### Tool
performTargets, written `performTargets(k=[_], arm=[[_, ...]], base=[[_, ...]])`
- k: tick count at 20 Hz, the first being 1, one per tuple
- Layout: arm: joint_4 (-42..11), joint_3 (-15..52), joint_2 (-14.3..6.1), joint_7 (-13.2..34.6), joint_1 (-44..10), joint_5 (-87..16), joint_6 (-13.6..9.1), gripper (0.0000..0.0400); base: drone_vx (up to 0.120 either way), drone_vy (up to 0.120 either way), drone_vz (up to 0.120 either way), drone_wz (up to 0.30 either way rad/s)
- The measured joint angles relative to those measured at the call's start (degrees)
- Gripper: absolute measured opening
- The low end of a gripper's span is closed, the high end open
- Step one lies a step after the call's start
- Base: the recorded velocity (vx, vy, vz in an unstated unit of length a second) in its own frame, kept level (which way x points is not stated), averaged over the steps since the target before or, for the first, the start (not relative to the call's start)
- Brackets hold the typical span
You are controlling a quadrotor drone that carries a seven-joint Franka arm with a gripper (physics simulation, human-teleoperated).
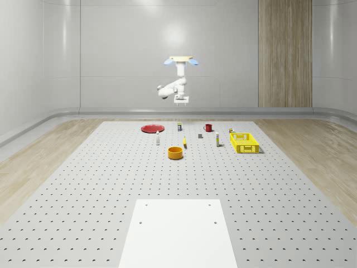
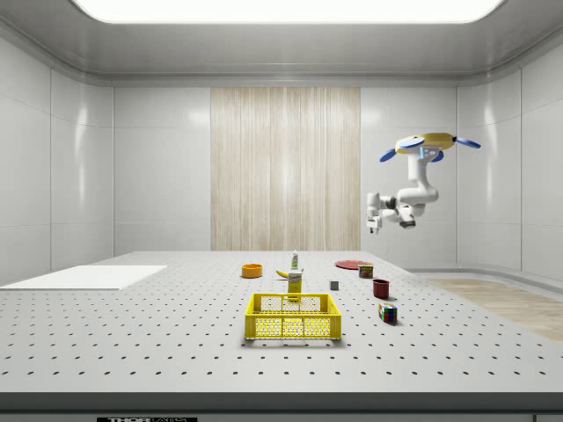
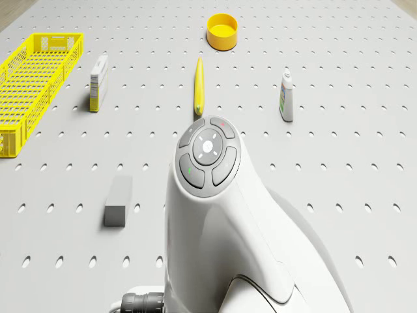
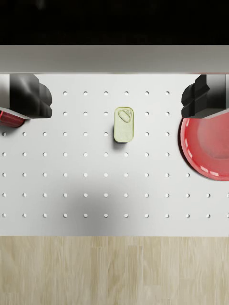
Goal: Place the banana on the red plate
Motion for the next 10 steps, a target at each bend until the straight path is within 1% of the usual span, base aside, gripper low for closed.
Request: performTargets(k=[10], arm=[[0.20, 0.89, -2.81, 0.92, -0.98, 1.46, 2.54, 0.0400]], base=[[0.120, 0.000, -0.120, 0.000]])
